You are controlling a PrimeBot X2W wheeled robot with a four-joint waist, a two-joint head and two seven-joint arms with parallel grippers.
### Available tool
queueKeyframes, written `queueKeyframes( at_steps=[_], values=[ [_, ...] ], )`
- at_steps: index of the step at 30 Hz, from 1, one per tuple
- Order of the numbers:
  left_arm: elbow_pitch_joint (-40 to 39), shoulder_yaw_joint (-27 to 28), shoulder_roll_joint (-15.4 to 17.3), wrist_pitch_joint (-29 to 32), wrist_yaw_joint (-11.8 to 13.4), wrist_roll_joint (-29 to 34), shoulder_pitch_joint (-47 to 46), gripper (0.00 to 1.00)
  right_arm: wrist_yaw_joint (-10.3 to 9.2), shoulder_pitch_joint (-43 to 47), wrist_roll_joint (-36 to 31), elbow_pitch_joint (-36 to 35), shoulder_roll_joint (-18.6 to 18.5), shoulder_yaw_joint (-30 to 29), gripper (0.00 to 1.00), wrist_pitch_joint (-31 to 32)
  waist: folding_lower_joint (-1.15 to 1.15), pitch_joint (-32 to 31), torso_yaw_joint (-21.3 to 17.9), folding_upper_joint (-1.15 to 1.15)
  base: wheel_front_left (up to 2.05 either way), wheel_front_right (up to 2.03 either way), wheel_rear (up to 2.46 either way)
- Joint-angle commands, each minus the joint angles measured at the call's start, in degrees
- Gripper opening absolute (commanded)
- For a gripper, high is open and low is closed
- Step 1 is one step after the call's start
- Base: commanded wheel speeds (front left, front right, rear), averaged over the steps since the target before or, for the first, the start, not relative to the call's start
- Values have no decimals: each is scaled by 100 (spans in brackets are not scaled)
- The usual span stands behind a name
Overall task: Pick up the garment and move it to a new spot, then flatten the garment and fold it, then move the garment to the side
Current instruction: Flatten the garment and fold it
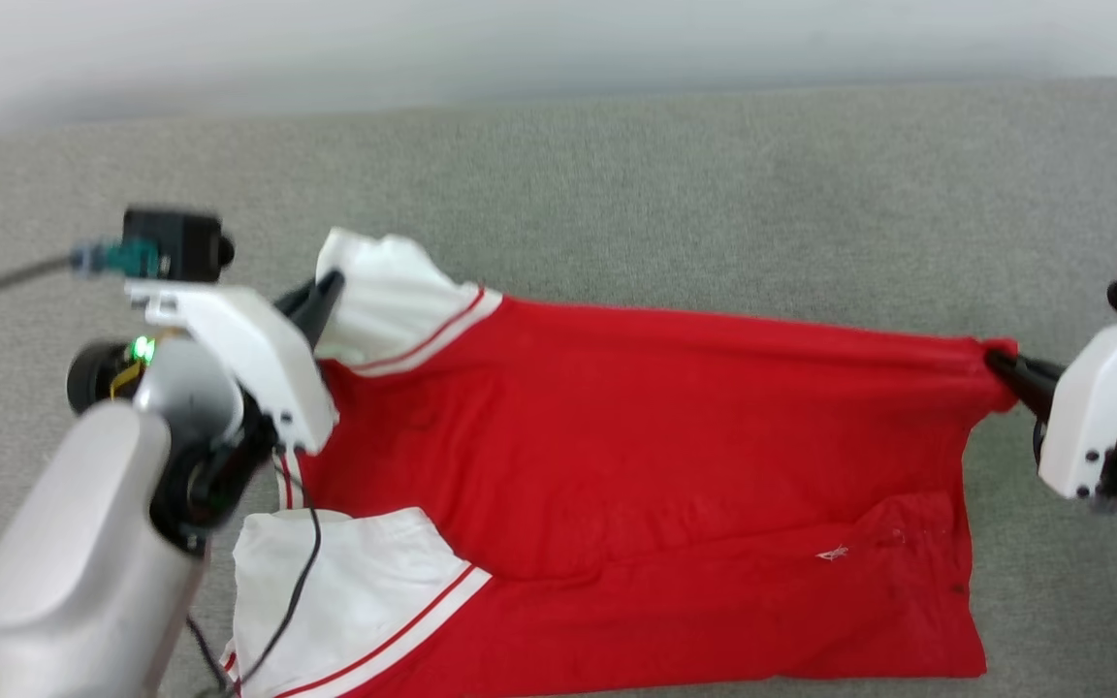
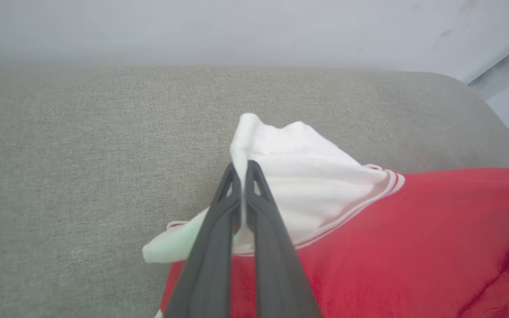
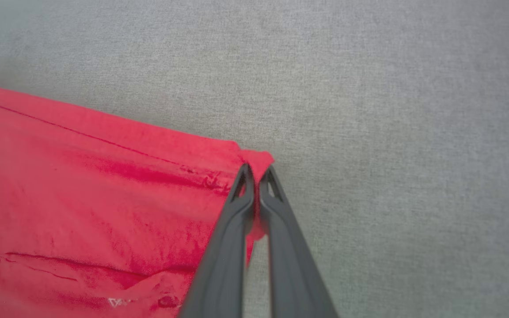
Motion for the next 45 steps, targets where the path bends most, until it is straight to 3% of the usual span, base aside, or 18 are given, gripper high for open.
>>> queueKeyframes(
  at_steps=[1,6,11,15,17,18,19,20,21,25,30,33,39,45],
  values=[
    [-177,80,77,-101,117,-13,315,0,-3,207,-55,-64,34,-89,0,-75,0,-202,43,0,0,0,0],
    [-827,201,248,-292,528,-66,1466,0,-4,902,-159,-318,196,-340,0,-361,0,-454,71,0,0,0,0],
    [-1218,241,183,-415,861,-243,2559,0,-5,1590,-200,-511,454,-555,0,-699,0,-577,79,0,0,0,0],
    [-1091,164,-53,-511,899,-433,3037,0,-4,2034,-249,-442,627,-645,0,-989,0,-621,94,0,0,0,0],
    [-993,125,-149,-512,865,-512,3114,5,-4,2130,-223,-383,691,-675,0,-1057,0,-632,88,0,0,0,0],
    [-893,107,-241,-530,832,-585,3187,22,-4,2215,-225,-330,735,-672,9,-1122,0,-648,77,0,0,0,0],
    [-799,89,-287,-570,815,-593,3215,63,-4,2282,-258,-298,747,-655,38,-1197,0,-671,63,0,0,0,0],
    [-700,80,-368,-587,783,-668,3249,100,-4,2339,-245,-265,789,-679,84,-1283,0,-678,51,0,0,0,0],
    [-612,47,-430,-615,748,-682,3286,100,-3,2399,-225,-221,820,-661,100,-1333,0,-690,37,0,0,0,0],
    [-407,42,-536,-935,664,-595,3289,100,-3,2671,-209,-193,841,-559,100,-1578,0,-793,13,0,0,0,0],
    [-663,143,-597,-1583,600,-363,3208,100,-2,2954,-211,-644,758,-579,100,-1742,0,-920,-10,0,0,0,0],
    [-924,263,-612,-1969,720,-177,3131,100,-2,3071,-219,-1032,725,-713,100,-1638,0,-989,-28,0,0,0,0],
    [-1445,399,-600,-2696,919,297,2962,100,-2,3038,-212,-1549,659,-1238,100,-992,0,-1035,-17,0,0,0,0],
    [-1773,494,-602,-3341,1171,914,2800,100,-2,2866,-60,-1515,594,-1801,100,208,0,-1014,146,0,0,0,0]
  ],
)
